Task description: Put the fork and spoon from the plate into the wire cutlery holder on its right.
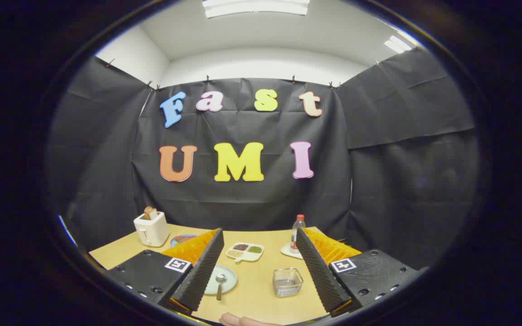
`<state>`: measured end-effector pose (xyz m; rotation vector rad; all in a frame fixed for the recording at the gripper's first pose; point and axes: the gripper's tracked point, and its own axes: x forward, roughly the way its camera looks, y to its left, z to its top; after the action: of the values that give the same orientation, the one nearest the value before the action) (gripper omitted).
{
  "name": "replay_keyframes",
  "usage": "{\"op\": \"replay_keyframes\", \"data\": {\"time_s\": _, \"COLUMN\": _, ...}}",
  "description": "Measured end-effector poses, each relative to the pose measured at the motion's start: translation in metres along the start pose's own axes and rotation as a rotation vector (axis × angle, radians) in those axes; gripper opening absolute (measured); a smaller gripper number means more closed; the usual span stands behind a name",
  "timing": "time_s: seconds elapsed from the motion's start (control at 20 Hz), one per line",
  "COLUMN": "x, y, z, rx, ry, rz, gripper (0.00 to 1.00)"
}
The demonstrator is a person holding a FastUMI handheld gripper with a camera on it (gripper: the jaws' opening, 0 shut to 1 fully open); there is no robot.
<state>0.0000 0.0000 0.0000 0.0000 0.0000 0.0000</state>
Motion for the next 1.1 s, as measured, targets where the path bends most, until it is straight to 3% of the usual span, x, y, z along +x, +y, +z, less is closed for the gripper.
{"op": "replay_keyframes", "data": {"time_s": 1.1, "x": 0.016, "y": 0.026, "z": -0.023, "rx": -0.01, "ry": 0.058, "rz": 0.064, "gripper": 0.96}}
